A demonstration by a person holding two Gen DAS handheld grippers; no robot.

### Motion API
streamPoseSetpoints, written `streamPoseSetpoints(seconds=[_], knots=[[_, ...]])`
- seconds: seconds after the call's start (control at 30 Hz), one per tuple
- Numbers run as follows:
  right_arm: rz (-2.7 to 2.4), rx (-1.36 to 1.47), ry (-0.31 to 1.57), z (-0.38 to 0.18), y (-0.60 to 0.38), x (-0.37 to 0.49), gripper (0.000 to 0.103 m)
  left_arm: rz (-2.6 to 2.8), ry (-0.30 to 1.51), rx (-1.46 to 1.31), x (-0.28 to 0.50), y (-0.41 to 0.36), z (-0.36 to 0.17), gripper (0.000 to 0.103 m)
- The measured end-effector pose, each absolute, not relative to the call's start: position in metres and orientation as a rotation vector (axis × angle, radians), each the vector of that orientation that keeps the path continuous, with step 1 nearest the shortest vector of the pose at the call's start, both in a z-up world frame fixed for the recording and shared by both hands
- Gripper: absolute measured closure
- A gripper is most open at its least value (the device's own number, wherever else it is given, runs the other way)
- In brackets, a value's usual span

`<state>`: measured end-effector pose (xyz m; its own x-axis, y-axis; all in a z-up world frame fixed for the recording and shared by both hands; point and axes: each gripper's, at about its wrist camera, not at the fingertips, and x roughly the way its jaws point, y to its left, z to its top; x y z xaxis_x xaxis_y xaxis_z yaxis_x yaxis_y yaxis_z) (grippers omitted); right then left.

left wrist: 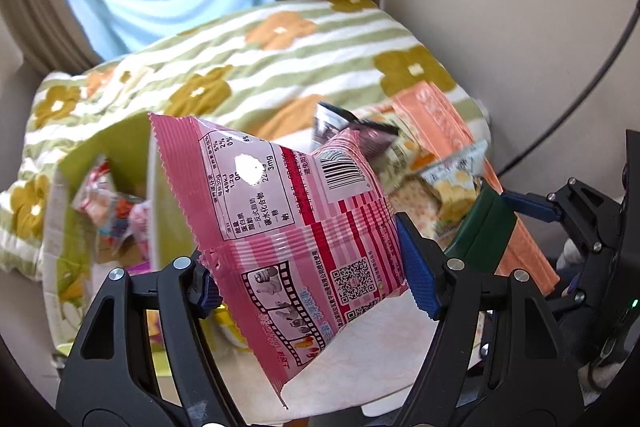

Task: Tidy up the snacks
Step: 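Carry the pink wafer bag and green packet toward the box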

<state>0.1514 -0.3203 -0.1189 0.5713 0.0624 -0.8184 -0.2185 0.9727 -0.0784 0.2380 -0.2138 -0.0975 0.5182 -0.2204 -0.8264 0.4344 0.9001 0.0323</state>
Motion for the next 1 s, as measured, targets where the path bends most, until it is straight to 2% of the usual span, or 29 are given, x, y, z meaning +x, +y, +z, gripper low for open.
streamPoseSetpoints(seconds=[0.23, 0.47, 0.8, 1.0], knots=[[0.236, -0.205, 0.852, -0.075, -0.285, 0.179, 0.031, -0.261, 0.879, 0.174, 0.244, -0.138, -0.059, 0.033], [0.307, -0.226, 0.777, -0.045, -0.223, 0.204, 0.031, -0.159, 0.842, 0.111, 0.259, -0.044, -0.044, 0.033], [0.378, -0.200, 0.795, -0.044, -0.125, 0.262, 0.031, -0.106, 0.936, 0.077, 0.306, 0.064, -0.074, 0.033], [0.362, -0.150, 0.860, -0.057, -0.086, 0.289, 0.031, -0.154, 1.040, 0.077, 0.339, 0.099, -0.110, 0.032]])
